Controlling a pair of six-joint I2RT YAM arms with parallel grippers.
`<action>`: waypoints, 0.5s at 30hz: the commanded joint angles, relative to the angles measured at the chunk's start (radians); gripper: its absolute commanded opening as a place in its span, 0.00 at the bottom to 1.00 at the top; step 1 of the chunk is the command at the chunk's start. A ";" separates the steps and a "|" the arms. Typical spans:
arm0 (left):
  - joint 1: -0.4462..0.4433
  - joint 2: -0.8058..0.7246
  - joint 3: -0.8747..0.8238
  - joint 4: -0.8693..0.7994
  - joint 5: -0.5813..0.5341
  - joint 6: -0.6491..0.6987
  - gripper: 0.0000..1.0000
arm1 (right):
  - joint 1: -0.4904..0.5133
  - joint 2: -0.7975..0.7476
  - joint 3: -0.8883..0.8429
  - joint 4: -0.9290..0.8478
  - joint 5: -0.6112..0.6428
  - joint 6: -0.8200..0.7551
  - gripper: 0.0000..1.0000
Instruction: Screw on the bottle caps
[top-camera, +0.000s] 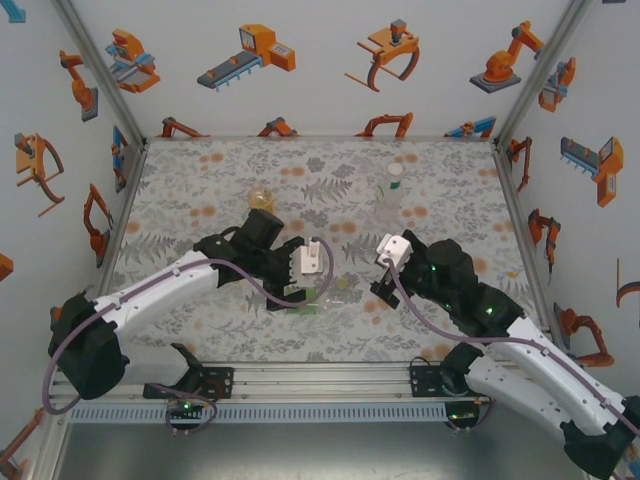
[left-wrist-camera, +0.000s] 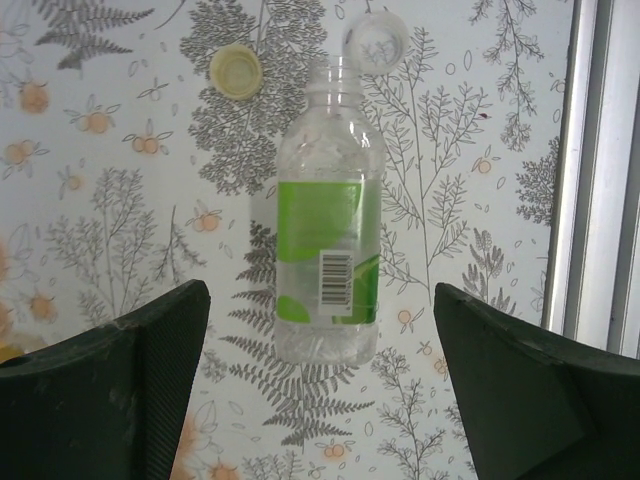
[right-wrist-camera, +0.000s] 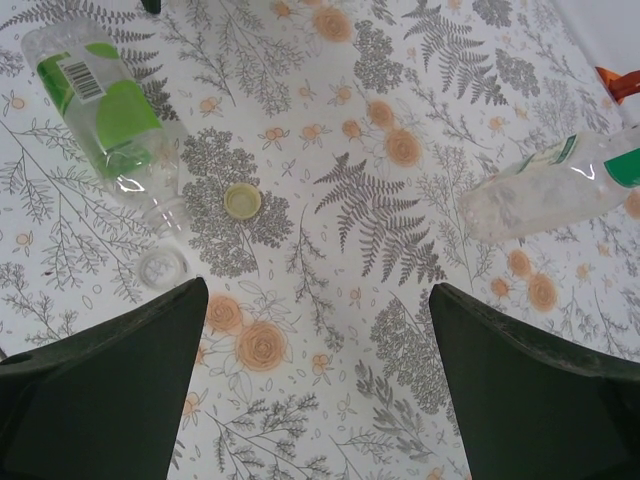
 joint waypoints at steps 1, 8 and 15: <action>-0.018 0.028 -0.031 0.055 0.011 0.009 0.85 | -0.005 -0.022 -0.004 0.027 0.012 0.016 0.83; -0.018 0.110 -0.056 0.136 0.012 -0.008 0.86 | -0.006 -0.044 -0.005 0.025 0.007 0.017 0.83; -0.021 0.185 -0.058 0.152 0.024 -0.011 0.86 | -0.006 -0.059 -0.005 0.024 -0.003 0.014 0.83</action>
